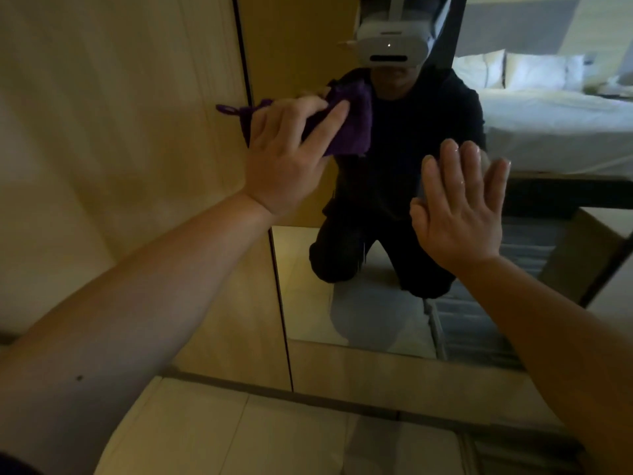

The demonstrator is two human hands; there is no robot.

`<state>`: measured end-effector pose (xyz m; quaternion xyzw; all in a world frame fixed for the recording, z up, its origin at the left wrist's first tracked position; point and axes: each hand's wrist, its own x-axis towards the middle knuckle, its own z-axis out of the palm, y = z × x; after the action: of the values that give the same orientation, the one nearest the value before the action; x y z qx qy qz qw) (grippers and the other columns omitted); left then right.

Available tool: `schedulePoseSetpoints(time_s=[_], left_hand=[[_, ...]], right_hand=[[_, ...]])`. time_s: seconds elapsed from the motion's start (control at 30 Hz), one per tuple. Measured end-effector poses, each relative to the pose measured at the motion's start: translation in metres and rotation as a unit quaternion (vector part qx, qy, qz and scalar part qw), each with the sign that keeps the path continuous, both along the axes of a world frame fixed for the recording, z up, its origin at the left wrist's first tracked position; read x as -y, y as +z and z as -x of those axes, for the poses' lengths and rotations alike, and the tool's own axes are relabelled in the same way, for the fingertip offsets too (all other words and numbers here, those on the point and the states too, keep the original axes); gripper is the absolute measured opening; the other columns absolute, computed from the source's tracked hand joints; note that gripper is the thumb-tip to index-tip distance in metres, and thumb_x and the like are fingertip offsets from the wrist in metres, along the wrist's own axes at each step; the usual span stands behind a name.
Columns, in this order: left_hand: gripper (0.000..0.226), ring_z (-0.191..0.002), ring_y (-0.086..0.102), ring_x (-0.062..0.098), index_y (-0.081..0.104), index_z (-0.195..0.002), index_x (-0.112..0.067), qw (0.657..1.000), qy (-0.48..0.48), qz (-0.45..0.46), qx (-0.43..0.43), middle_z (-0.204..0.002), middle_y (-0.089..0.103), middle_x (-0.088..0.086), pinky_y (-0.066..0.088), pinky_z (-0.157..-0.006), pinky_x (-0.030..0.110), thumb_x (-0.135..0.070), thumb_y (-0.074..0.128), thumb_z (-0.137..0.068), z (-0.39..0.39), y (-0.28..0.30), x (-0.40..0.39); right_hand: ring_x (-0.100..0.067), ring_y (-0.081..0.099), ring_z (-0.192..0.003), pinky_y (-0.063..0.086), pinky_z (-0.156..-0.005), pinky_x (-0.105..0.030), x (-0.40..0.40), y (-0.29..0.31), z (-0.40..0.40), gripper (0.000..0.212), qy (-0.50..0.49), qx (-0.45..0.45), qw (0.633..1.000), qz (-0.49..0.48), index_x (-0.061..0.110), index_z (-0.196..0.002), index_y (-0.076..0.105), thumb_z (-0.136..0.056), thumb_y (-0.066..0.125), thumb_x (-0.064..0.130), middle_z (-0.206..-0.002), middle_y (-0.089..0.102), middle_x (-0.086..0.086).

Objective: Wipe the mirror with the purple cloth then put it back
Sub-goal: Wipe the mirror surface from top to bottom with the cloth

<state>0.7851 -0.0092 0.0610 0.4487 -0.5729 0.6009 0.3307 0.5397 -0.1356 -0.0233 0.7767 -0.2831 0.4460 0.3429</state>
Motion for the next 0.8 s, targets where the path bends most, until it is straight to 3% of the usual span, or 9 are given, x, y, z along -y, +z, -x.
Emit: schedulePoseSetpoints(time_s=[0.1, 0.2, 0.4, 0.5, 0.6, 0.7, 0.8], left_hand=[[0.036, -0.102, 0.058, 0.027, 0.062, -0.129, -0.017, 0.999, -0.031, 0.0, 0.019, -0.119, 0.052, 0.006, 0.043, -0.082, 0.041, -0.032, 0.068, -0.097, 0.007, -0.01, 0.013], [0.04, -0.101, 0.057, 0.025, 0.056, -0.132, -0.022, 0.999, -0.015, -0.024, 0.033, -0.119, 0.049, 0.003, 0.044, -0.083, 0.042, -0.03, 0.069, -0.095, 0.011, -0.055, 0.023], [0.039, -0.097, 0.06, 0.022, 0.068, -0.128, -0.023, 0.999, -0.005, -0.007, 0.03, -0.118, 0.053, 0.002, 0.045, -0.081, 0.04, -0.029, 0.075, -0.09, 0.01, -0.12, 0.026], [0.033, -0.098, 0.056, 0.024, 0.066, -0.13, -0.021, 0.988, -0.033, -0.121, 0.086, -0.119, 0.052, 0.004, 0.042, -0.08, 0.042, -0.018, 0.058, -0.098, -0.001, -0.211, 0.005], [0.045, -0.096, 0.055, 0.017, 0.065, -0.129, -0.026, 0.945, -0.007, -0.302, 0.129, -0.117, 0.047, -0.001, 0.043, -0.078, 0.034, -0.021, 0.026, -0.108, -0.009, -0.315, -0.014], [0.042, -0.102, 0.053, 0.018, 0.056, -0.137, -0.027, 0.94, -0.017, -0.331, 0.08, -0.12, 0.05, -0.003, 0.038, -0.087, 0.034, -0.017, 0.043, -0.098, -0.006, -0.382, -0.023], [0.042, -0.101, 0.056, 0.021, 0.055, -0.137, -0.025, 0.935, -0.026, -0.352, 0.029, -0.119, 0.051, -0.001, 0.037, -0.088, 0.036, -0.018, 0.046, -0.096, 0.004, -0.39, -0.028]], right_hand=[[-0.03, 0.004, -0.15, 0.014, -0.114, -0.065, 0.004, -0.001, 0.0, 0.065, 0.005, 0.02, 0.999, 0.03, 0.011, -0.156, 0.023, -0.101, 0.045, 0.038, -0.16, 0.019, -0.017], [-0.027, 0.002, -0.15, 0.015, -0.114, -0.065, 0.006, -0.003, -0.002, 0.066, 0.013, 0.033, 0.999, 0.038, 0.012, -0.155, 0.024, -0.099, 0.048, 0.037, -0.16, 0.02, -0.014], [-0.025, 0.004, -0.148, 0.016, -0.113, -0.065, 0.009, -0.005, -0.002, 0.066, 0.03, 0.054, 0.997, 0.04, 0.014, -0.155, 0.027, -0.098, 0.052, 0.036, -0.159, 0.025, -0.014], [-0.027, 0.011, -0.146, 0.016, -0.112, -0.065, 0.01, -0.003, -0.004, 0.065, 0.037, 0.063, 0.996, 0.053, 0.013, -0.153, 0.031, -0.097, 0.055, 0.035, -0.156, 0.031, -0.018], [-0.031, 0.019, -0.144, 0.018, -0.112, -0.066, 0.014, -0.006, -0.003, 0.063, 0.034, 0.075, 0.993, 0.084, 0.009, -0.15, 0.036, -0.095, 0.057, 0.032, -0.153, 0.035, -0.022], [-0.031, 0.02, -0.143, 0.016, -0.113, -0.063, 0.015, -0.007, -0.006, 0.062, 0.032, 0.073, 0.992, 0.094, 0.008, -0.149, 0.037, -0.095, 0.055, 0.032, -0.151, 0.037, -0.023], [-0.03, 0.02, -0.142, 0.016, -0.113, -0.063, 0.012, -0.004, -0.005, 0.06, 0.027, 0.067, 0.994, 0.079, 0.008, -0.149, 0.036, -0.097, 0.051, 0.033, -0.152, 0.036, -0.023]])
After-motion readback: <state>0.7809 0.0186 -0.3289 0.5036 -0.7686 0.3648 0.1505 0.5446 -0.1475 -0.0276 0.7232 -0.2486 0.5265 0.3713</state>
